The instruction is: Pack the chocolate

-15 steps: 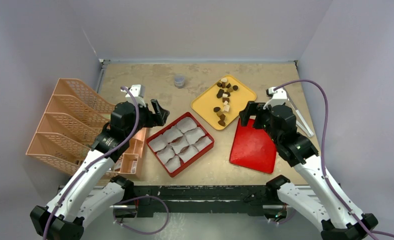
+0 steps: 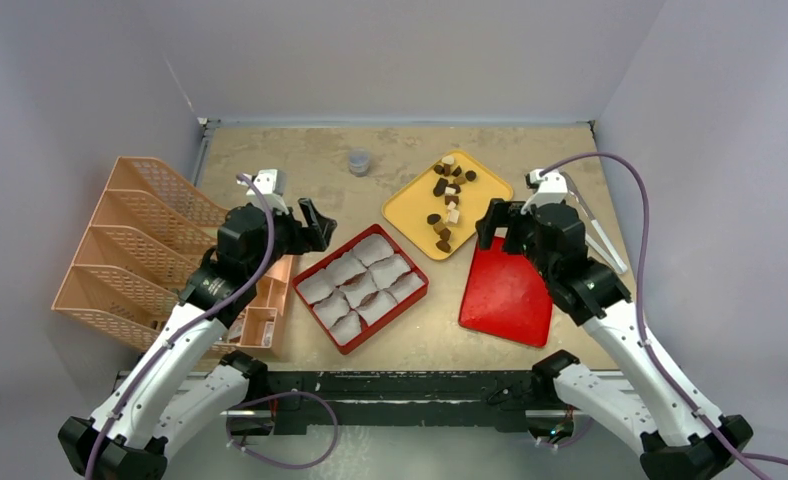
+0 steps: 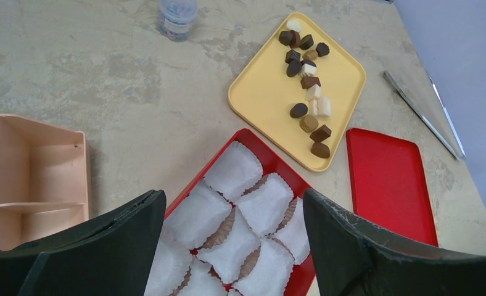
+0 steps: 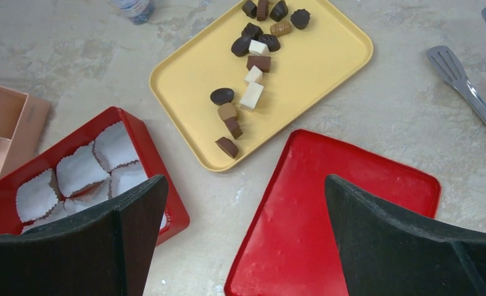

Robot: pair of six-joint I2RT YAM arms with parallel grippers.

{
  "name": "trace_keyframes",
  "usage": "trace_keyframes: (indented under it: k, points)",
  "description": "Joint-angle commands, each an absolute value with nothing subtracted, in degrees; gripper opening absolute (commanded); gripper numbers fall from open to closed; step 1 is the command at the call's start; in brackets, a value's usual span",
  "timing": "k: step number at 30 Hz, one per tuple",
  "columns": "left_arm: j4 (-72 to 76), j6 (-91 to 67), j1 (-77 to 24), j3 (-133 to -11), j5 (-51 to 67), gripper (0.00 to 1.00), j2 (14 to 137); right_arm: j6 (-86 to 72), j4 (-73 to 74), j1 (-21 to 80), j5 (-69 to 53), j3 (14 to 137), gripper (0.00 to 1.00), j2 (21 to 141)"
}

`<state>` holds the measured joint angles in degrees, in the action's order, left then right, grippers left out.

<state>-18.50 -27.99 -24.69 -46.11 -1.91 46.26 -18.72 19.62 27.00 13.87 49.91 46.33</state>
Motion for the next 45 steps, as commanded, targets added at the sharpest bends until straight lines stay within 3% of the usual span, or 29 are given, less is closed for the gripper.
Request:
trace_keyframes:
  k: [1, 9, 14, 24, 27, 45]
  points:
    - [-17.16, -28.50, -24.17, -46.70, -3.57, 0.81, 45.74, -15.50, 17.48, 27.33, 15.88, 54.98, 0.99, 49.21]
    - [-18.19, -28.34, -24.17, -46.85, -2.77, 0.81, 45.19, -9.22, 19.18, 26.03, 24.85, 63.75, 0.97, 66.11]
    - [-20.23, -28.21, -24.21, -46.60, -2.94, 0.81, 44.04, -7.23, 20.05, 16.24, 16.20, 70.06, 0.96, 73.34]
    - [-22.48, -27.99, -24.17, -45.37, -3.47, 0.81, 40.28, -3.14, 16.55, 0.64, 14.64, 75.21, 0.98, 84.29]
    - [-22.01, -28.21, -24.17, -44.52, -3.42, 0.81, 39.84, -4.73, 16.47, -6.00, 4.43, 77.37, 0.95, 89.68]
    - [-23.05, -27.16, -24.17, -44.38, -4.57, 0.81, 39.02, 10.31, 22.30, -15.65, 0.09, 90.41, 0.99, 112.63]
